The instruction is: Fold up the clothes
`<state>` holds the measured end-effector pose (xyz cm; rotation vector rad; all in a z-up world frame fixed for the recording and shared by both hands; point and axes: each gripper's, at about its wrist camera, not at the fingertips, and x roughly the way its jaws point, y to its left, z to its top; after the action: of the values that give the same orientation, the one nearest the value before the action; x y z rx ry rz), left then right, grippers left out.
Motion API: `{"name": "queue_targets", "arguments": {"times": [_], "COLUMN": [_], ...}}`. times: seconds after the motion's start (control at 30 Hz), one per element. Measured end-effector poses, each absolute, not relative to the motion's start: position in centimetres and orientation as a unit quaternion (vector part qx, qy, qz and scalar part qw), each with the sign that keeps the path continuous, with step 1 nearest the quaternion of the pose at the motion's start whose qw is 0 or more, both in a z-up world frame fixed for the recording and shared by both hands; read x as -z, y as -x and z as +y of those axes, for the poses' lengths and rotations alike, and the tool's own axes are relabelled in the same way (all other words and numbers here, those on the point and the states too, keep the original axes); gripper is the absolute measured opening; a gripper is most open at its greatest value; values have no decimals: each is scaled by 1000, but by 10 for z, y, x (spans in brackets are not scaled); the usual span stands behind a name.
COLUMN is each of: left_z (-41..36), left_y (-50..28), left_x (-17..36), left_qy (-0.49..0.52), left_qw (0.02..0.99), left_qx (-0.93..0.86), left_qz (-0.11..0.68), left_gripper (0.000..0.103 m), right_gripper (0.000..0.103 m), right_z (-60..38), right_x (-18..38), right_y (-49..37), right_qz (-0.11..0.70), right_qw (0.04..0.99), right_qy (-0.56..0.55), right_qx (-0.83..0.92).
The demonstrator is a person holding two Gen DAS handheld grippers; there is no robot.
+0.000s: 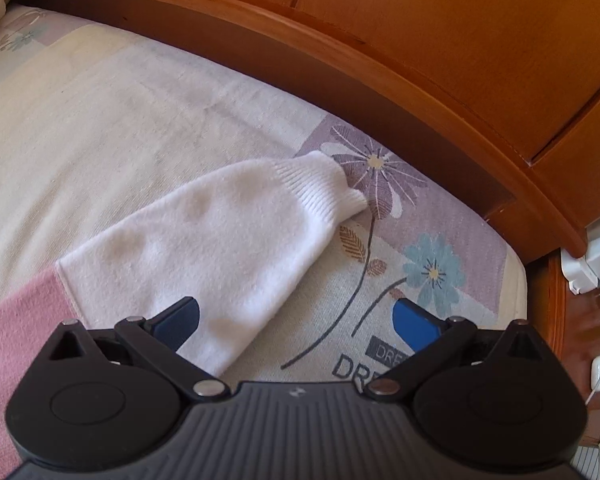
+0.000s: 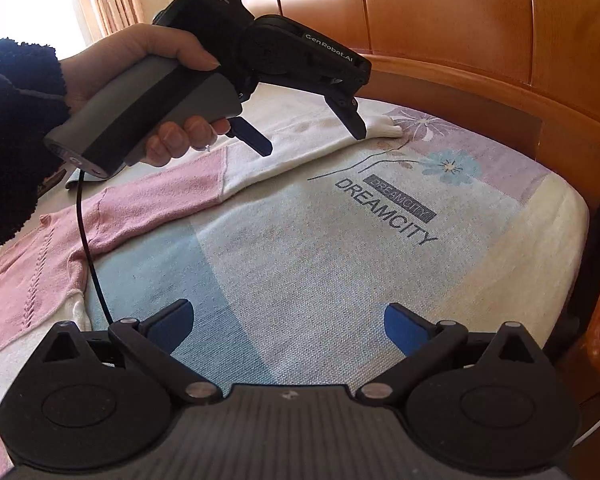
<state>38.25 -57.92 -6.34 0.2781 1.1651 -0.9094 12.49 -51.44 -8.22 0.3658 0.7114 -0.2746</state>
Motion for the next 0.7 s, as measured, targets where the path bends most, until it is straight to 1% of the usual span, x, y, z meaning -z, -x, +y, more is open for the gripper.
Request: {"name": "queue_targets", "arguments": {"times": [0.2, 0.3, 0.47, 0.7], "left_z": [-615, -633, -657, -664], "left_y": [-403, -405, -407, -404], "left_x": [75, 74, 76, 72], "left_qy": [-107, -111, -90, -91], "left_qw": [736, 739, 734, 734], "left_qx": [411, 416, 425, 437], "left_qz": [527, 518, 522, 512], "left_gripper": [102, 102, 102, 102], "right_gripper": [103, 103, 103, 103], "right_z": [-520, -522, -523, -523], "right_x": [86, 88, 90, 90], "right_y": [-124, -124, -125, -124], "right_qz": [353, 357, 360, 360], "right_qw": [906, 905, 903, 903], "right_qy": [-183, -180, -179, -178], "right_qx": [144, 147, 155, 154]}}
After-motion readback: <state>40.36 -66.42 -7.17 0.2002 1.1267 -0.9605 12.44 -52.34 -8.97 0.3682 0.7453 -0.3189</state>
